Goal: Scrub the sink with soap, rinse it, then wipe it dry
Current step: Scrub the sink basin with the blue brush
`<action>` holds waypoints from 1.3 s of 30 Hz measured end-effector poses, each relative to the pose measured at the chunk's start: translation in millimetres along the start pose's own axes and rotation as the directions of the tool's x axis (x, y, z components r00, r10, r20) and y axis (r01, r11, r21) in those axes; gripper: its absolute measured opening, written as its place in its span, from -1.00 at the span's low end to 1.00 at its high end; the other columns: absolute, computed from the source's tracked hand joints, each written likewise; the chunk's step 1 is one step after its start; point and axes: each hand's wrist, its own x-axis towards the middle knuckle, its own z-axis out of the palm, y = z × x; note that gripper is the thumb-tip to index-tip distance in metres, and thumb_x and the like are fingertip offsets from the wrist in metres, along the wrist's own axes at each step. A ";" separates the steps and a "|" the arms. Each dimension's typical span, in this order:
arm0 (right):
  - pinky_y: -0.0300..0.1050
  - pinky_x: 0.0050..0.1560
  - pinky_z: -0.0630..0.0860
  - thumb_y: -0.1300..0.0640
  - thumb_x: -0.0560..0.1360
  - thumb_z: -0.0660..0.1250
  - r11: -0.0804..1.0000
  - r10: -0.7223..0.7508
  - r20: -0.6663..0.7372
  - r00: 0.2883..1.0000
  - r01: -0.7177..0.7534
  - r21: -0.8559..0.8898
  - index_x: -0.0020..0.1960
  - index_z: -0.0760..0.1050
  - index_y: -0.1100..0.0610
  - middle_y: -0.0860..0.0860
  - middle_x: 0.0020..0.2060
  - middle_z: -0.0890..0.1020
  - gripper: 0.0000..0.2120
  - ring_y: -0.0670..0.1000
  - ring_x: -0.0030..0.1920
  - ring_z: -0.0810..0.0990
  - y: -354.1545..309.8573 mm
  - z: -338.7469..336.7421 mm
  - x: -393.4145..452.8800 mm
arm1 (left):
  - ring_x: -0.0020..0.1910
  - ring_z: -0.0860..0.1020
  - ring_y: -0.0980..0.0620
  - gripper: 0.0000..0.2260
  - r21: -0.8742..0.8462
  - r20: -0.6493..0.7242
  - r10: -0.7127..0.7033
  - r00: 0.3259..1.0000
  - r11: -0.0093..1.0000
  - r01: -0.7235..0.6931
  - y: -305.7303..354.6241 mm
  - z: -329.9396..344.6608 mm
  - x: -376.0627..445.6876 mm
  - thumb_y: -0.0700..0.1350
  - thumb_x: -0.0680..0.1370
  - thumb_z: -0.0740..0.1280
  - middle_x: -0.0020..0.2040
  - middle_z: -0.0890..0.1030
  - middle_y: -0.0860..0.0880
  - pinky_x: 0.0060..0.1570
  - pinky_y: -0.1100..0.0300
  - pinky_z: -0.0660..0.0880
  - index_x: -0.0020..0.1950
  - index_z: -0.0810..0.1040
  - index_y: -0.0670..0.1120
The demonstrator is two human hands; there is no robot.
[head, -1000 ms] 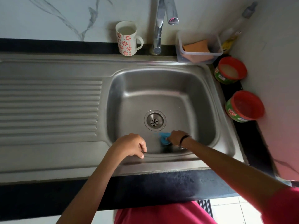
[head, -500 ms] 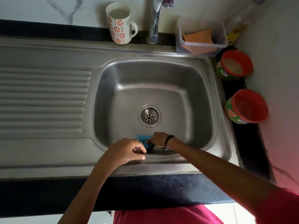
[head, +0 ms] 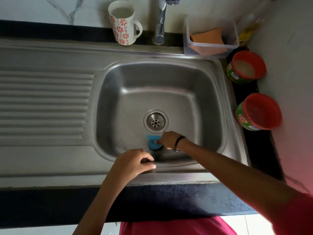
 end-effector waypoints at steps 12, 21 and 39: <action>-0.08 0.12 0.44 -0.10 0.60 0.09 0.967 0.182 -0.185 0.966 -0.209 -0.143 0.28 0.40 0.21 0.18 0.22 0.52 -0.56 0.15 0.19 0.51 86.1 -4.0 -30.4 | 0.08 0.52 0.14 -0.65 0.053 0.077 0.049 0.996 0.997 -0.053 26.4 6.1 10.7 0.19 0.47 0.30 0.11 0.58 0.12 0.05 0.26 0.41 0.19 0.54 0.08; -0.05 0.26 0.38 -0.01 0.61 0.07 0.977 0.117 -0.301 0.946 -0.164 -0.136 0.35 0.35 0.19 0.13 0.31 0.47 -0.59 0.13 0.29 0.45 69.0 -13.8 -6.4 | 0.10 0.53 0.12 -0.57 0.024 0.169 0.124 0.978 0.991 -0.130 59.1 19.5 36.6 0.23 0.43 0.34 0.16 0.57 0.13 0.11 0.18 0.45 0.24 0.50 0.10; -0.08 0.19 0.41 0.02 0.61 0.10 0.979 0.197 -0.254 0.947 -0.205 -0.007 0.31 0.39 0.28 0.20 0.26 0.50 -0.59 0.17 0.25 0.48 62.4 -45.5 8.9 | -0.17 0.54 0.07 -0.64 -0.045 0.298 0.112 0.948 0.994 -0.103 69.9 19.5 70.4 0.26 0.40 0.34 -0.16 0.60 0.06 -0.11 0.17 0.43 -0.01 0.59 0.03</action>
